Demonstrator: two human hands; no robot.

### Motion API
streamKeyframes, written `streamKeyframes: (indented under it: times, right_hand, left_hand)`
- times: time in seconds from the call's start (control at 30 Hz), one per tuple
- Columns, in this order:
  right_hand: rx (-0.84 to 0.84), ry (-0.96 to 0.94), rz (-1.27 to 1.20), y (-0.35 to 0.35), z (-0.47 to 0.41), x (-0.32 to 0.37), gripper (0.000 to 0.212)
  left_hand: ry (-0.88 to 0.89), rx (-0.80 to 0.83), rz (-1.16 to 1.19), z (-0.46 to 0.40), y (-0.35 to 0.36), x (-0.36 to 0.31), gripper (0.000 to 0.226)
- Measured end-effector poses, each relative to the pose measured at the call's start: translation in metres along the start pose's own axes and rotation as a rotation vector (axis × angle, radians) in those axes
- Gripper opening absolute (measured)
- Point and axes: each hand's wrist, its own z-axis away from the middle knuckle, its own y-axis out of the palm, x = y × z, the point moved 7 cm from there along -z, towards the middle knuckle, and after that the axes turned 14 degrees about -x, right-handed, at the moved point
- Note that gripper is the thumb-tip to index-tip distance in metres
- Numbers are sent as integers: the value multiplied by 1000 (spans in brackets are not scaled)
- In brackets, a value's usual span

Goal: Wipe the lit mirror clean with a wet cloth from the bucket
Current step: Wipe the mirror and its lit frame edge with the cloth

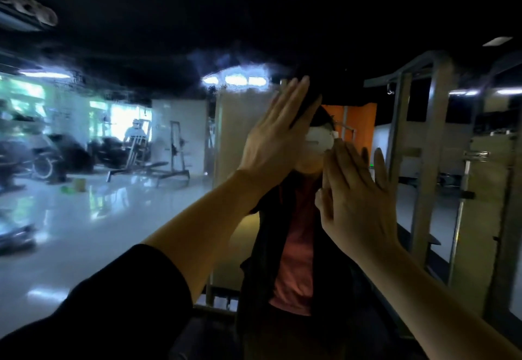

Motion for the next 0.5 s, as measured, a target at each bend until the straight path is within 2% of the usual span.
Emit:
streamKeyframes:
  times: [0.1,0.17,0.27,0.33,0.43,0.5]
  right_hand:
    - [-24,-2,-30,-1,9,10,53]
    - [-19,-19,-91,1,21,27,51]
    - [17,-29,-155,7,40,51,51]
    - [60,-38,-162,12,52,62,52]
    - [101,-14,-143,20,61,68,55]
    - [109,19,-161,21,62,74,55]
  left_hand:
    - [-286,-90,-108,2,-15,45,49]
    - [-384,-105,-107,8,-13,34,52]
    - [-153,-11,-31,34,-9,-12,50]
    - [-38,68,-30,64,-20,-10,46]
    - [-104,68,-112,107,-49,33,49]
    - [-293,3,-161,125,-64,55,47]
